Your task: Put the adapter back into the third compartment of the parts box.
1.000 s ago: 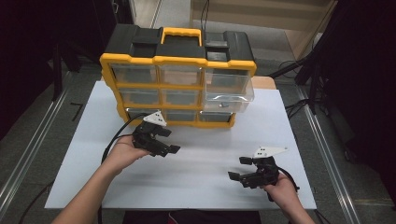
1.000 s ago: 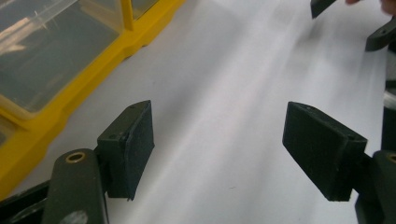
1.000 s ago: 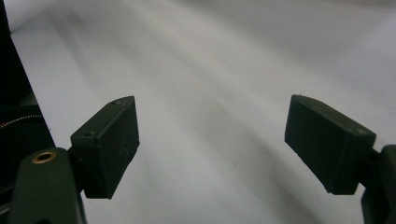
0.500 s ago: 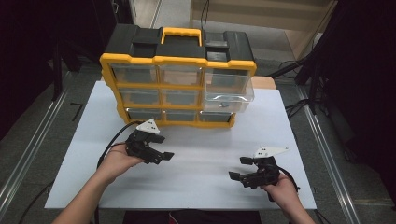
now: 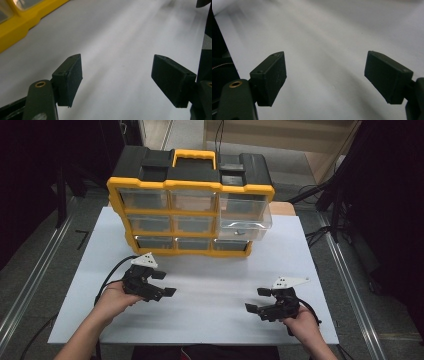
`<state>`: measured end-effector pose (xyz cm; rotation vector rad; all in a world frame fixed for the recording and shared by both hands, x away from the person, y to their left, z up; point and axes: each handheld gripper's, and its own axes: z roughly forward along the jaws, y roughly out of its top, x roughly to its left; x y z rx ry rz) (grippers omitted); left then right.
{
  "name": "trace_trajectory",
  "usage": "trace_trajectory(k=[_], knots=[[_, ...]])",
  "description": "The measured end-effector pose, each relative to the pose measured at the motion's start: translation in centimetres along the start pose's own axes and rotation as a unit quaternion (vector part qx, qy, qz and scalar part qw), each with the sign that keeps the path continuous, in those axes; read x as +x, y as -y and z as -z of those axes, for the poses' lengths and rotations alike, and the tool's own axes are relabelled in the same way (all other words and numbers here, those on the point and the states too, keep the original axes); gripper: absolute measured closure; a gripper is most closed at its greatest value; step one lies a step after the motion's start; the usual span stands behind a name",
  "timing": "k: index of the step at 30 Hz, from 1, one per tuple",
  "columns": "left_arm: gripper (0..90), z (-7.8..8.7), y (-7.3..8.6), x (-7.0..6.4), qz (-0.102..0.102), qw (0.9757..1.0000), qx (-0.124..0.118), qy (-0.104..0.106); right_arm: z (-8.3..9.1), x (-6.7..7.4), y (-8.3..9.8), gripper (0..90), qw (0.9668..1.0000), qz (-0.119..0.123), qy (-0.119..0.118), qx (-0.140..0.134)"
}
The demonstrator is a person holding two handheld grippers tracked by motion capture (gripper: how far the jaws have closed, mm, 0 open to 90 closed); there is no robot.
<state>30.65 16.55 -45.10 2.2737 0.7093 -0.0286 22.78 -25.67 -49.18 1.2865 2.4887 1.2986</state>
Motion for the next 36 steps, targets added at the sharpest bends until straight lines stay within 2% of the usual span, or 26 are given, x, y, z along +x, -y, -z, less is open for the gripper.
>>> trace_trajectory(k=[4,7,19,28,36], knots=[[26.2,0.4,0.7,0.1,0.004,1.0,0.004,0.0,0.0,0.0,0.0,16.0,1.0,0.0,0.001,0.001],[26.2,0.8,1.2,0.2,0.013,0.9999,-0.002,0.003,0.1,-0.1,0.0,16.1,1.0,-0.002,0.002,0.001],[26.2,2.1,3.4,0.5,0.024,0.9996,0.002,-0.013,0.1,0.0,0.0,16.0,1.0,-0.002,0.003,0.0],[26.2,3.1,4.8,0.6,0.033,0.9991,-0.009,-0.024,0.1,-0.1,0.0,16.1,1.0,-0.001,0.002,0.001],[26.2,3.3,5.6,1.0,0.043,0.9985,-0.011,-0.031,0.0,0.0,0.0,16.1,1.0,-0.001,0.001,0.002]])
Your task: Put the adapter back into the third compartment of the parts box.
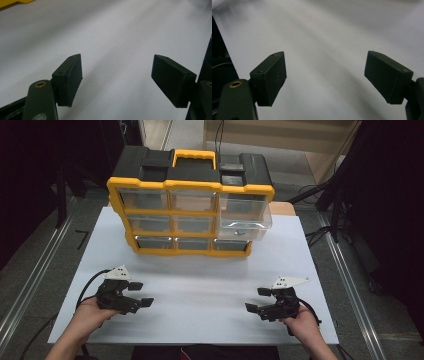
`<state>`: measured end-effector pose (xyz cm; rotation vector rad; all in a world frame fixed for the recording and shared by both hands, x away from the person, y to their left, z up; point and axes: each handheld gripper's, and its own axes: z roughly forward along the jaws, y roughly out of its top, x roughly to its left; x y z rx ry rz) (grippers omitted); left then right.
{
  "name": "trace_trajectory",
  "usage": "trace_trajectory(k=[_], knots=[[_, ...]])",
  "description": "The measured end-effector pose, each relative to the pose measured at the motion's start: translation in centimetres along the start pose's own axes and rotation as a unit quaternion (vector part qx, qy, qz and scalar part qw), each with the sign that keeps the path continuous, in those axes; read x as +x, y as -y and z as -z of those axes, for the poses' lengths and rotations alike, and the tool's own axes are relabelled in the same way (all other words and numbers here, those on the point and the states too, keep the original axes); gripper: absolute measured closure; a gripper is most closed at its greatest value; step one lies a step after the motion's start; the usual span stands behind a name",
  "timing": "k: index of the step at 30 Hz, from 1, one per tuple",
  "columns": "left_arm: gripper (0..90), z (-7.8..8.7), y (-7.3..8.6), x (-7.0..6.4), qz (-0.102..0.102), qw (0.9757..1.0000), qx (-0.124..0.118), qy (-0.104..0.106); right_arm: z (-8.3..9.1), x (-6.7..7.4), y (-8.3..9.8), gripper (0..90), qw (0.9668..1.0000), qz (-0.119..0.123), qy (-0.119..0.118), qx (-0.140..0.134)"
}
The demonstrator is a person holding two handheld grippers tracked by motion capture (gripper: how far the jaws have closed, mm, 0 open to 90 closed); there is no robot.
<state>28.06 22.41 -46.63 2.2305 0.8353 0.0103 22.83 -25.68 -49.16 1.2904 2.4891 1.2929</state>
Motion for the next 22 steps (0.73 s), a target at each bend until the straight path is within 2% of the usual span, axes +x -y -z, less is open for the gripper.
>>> trace_trajectory(k=[19,22], knots=[[26.2,-0.23,0.04,0.09,-0.002,1.0,0.009,0.002,-0.01,0.02,0.02,16.1,1.0,0.002,0.0,0.0],[23.9,-0.3,0.07,0.16,-0.005,0.9999,0.009,-0.005,-0.02,0.02,0.02,16.1,1.0,0.002,-0.001,0.001]])
